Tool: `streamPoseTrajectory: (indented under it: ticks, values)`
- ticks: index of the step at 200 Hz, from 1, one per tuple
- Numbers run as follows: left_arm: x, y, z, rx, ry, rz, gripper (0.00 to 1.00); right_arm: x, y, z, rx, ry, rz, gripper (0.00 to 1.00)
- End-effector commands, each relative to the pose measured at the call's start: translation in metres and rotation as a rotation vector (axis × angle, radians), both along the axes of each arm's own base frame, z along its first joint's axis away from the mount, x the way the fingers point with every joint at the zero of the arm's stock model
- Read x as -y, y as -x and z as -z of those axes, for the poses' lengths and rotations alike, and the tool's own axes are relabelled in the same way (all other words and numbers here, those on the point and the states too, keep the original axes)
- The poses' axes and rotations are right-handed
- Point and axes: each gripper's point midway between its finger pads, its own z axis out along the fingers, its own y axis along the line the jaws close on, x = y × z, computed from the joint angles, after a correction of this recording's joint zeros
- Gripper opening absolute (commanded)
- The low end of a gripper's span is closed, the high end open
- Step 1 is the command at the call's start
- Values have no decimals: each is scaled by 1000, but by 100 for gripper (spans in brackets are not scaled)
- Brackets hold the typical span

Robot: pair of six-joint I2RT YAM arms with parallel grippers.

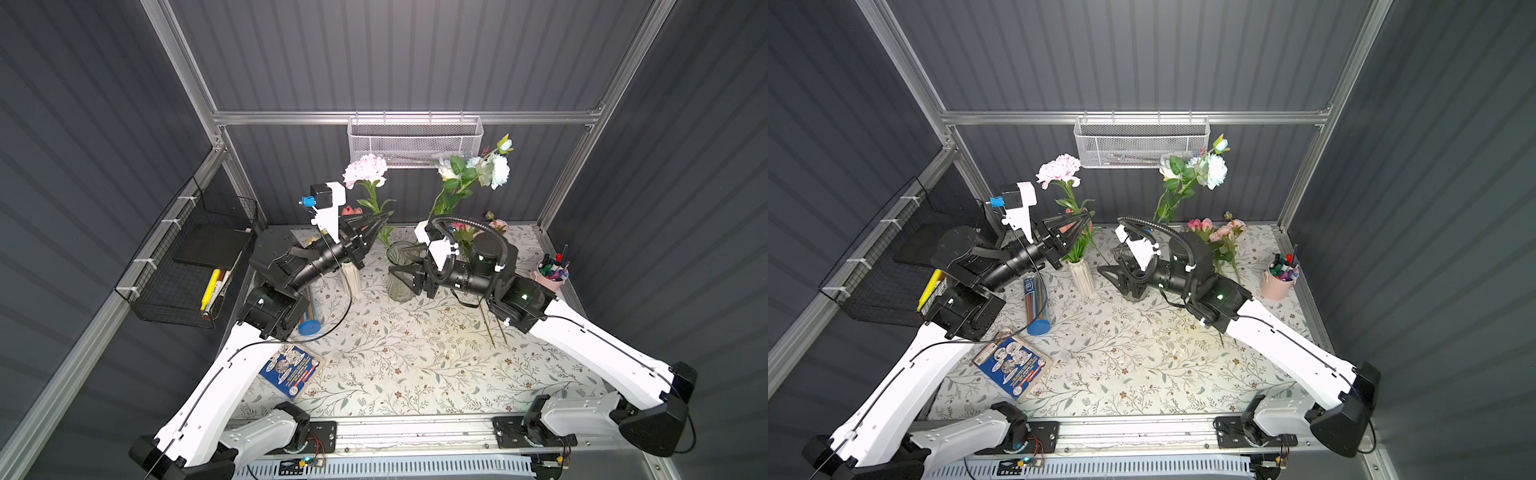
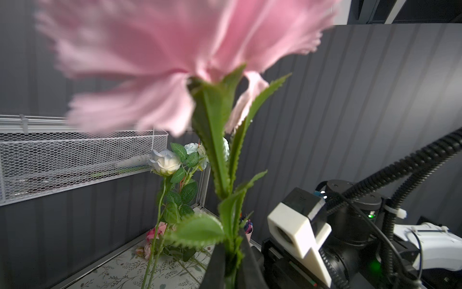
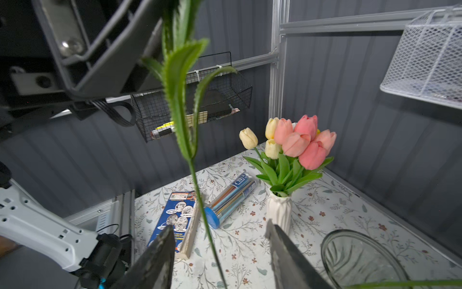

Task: Pick out pink flowers from the vase
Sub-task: Place the flower at the center of the board.

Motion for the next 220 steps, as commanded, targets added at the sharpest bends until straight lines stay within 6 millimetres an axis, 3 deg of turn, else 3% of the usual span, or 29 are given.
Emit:
streamPoseTrajectory:
  ticks: [1, 41, 90, 107, 136, 150, 175, 191, 196, 220]
  values:
    - [-2, 13, -12, 43, 30, 36, 10, -2, -1, -14, 66, 10, 2, 55]
    - [0, 12, -9, 40, 24, 43, 10, -10, 0, -17, 60, 10, -35, 40]
    - [4, 9, -4, 22, 23, 58, 10, -12, 0, -18, 66, 4, -34, 0]
    - [7, 7, 1, 6, 19, 68, 14, -9, -2, -20, 78, -1, -16, 0]
    - [11, 6, 11, -18, 25, 95, 58, 0, -7, -23, 93, -16, 46, 0]
    - [12, 6, 16, -21, 14, 97, 71, 6, -8, -21, 95, -13, 71, 0]
    - [12, 8, 27, -18, -21, 98, 80, 19, -9, -13, 104, 14, 125, 0]
    - [10, 6, 38, -20, -57, 68, 81, 31, -12, 2, 96, 50, 180, 0]
    - [9, 5, 42, -16, -73, 54, 81, 41, -9, -5, 106, 37, 207, 0]
    - [2, -3, 64, -18, -150, -26, 82, 72, -12, 15, 94, 83, 325, 0]
